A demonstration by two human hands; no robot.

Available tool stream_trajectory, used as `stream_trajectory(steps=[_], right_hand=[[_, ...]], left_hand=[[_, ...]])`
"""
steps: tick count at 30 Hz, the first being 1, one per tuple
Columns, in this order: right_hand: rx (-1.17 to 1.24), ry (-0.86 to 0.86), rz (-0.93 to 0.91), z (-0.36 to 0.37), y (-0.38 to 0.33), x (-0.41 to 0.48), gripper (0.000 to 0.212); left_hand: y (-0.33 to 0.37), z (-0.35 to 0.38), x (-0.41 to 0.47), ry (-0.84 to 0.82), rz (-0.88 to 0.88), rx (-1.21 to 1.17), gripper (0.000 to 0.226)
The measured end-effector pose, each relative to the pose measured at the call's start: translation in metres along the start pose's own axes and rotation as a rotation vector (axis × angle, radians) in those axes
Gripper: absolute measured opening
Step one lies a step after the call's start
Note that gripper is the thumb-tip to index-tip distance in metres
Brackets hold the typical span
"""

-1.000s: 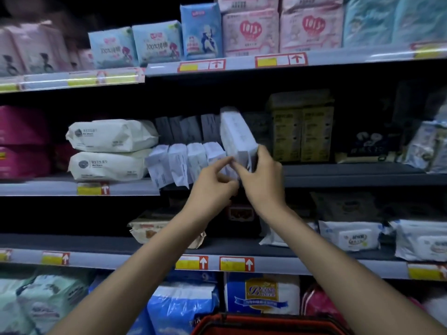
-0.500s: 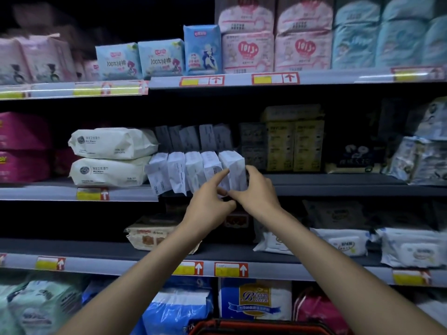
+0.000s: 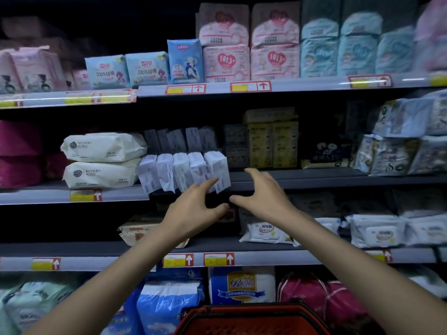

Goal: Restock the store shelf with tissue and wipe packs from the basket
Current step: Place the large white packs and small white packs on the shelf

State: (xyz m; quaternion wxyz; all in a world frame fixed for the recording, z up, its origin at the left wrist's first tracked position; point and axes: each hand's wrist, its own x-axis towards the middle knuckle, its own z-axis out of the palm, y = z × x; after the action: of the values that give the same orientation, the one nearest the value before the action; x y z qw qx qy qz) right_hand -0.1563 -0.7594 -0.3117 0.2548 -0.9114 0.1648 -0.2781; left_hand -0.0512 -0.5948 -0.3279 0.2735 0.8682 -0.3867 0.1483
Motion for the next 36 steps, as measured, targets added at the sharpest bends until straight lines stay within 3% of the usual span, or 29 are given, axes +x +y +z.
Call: stream_trajectory(steps=[4,10,20,29,36], right_hand=[[-0.138,-0.082,0.004,-0.006,0.022,-0.024,0.108],[-0.366,-0.305,0.015,0.014,0.078,-0.068,0.128],[-0.481,-0.741,0.157,0.101,0.186,-0.148,0.135],[-0.600,-1.090,0.145,0.179,0.246,-0.203,0.117],[-0.678,-1.231,0.030,0.205,0.262,-0.228,0.079]], left_hand=[[0.001,0.011,-0.020,0.008,0.083,0.200,0.085],[-0.014,0.058,-0.060,-0.079,0.144,0.292,0.098],[-0.069,0.189,-0.140,-0.502,0.057,0.346,0.106],[-0.095,0.304,-0.198,-0.928,0.049,0.400,0.100],[-0.106,0.389,-0.227,-1.203,0.098,0.408,0.099]])
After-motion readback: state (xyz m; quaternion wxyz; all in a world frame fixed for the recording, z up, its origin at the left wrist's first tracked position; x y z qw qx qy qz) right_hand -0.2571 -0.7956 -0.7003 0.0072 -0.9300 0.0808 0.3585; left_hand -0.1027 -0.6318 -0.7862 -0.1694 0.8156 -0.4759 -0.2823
